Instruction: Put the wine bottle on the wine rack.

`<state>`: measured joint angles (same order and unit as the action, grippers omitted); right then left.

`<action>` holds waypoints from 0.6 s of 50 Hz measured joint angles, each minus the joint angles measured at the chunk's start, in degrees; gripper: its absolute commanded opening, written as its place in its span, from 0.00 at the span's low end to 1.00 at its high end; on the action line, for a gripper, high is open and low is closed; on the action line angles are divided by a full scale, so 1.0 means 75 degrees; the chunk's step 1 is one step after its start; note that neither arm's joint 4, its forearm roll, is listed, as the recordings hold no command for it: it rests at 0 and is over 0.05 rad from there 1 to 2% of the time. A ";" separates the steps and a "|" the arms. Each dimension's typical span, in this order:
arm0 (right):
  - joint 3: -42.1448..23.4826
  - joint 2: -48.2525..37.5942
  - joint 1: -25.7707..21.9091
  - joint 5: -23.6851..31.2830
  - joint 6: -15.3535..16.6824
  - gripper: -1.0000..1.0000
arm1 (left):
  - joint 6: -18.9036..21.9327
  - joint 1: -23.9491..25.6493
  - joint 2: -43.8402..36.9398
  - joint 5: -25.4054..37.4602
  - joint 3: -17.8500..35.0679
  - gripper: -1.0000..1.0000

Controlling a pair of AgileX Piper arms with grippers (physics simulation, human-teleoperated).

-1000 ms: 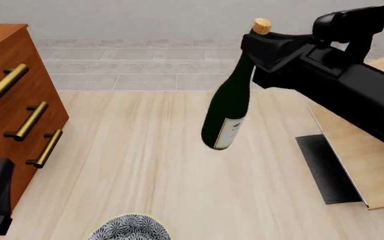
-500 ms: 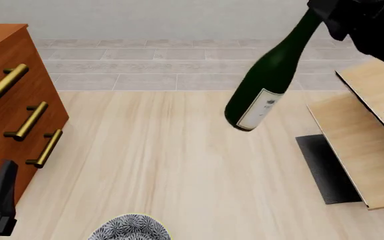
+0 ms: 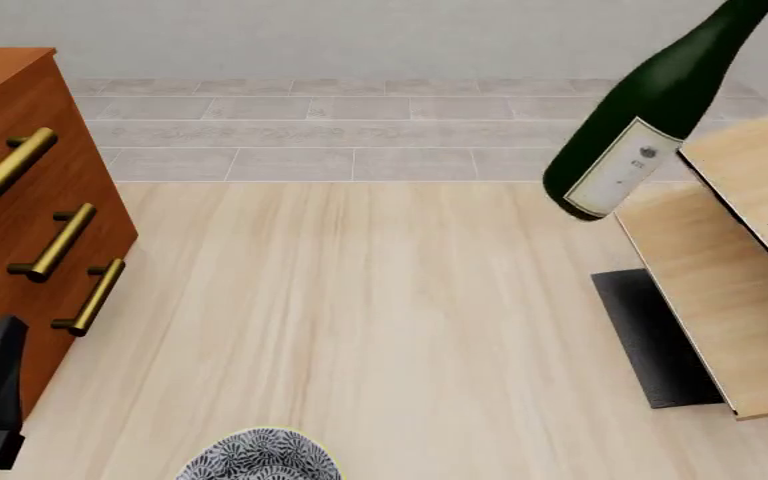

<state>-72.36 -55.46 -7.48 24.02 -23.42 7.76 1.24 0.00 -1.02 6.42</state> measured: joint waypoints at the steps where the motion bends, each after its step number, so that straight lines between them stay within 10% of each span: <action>1: -0.0065 -0.0025 0.0099 0.0098 -0.0044 0.00 | -0.0002 0.0000 0.0000 0.0018 0.0020 1.00; 30: -0.1277 -0.0654 0.2912 0.1807 -0.1545 0.00 | -0.0045 0.0001 0.0000 0.0181 0.0196 1.00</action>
<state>-81.94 -60.37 14.36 37.57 -35.01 7.42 1.24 0.00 0.34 7.89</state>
